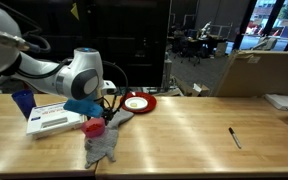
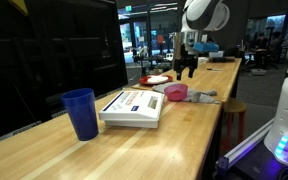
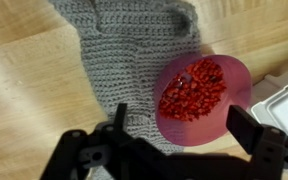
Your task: Move the pink bowl to the left and use the grey cloth to wipe the table
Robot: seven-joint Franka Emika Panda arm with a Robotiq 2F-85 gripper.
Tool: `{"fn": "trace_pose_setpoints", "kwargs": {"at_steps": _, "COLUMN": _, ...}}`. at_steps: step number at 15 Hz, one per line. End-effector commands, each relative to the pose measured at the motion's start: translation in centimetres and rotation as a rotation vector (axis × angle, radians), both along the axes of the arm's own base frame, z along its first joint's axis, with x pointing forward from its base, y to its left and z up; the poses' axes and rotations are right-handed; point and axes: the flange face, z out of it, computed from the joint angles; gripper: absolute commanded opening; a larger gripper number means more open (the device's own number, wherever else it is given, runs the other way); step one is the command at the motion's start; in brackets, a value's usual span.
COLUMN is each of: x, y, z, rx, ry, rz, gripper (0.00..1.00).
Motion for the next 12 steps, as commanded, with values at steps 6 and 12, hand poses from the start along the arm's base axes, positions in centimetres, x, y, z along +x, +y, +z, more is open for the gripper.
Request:
{"fn": "trace_pose_setpoints", "kwargs": {"at_steps": 6, "x": -0.1, "y": 0.2, "z": -1.9, "rx": -0.046, "ry": -0.006, "rz": -0.010, "gripper": 1.00}}
{"fn": "trace_pose_setpoints", "kwargs": {"at_steps": 12, "x": -0.2, "y": 0.3, "z": -2.8, "rx": -0.062, "ry": 0.013, "rz": 0.002, "gripper": 0.74}}
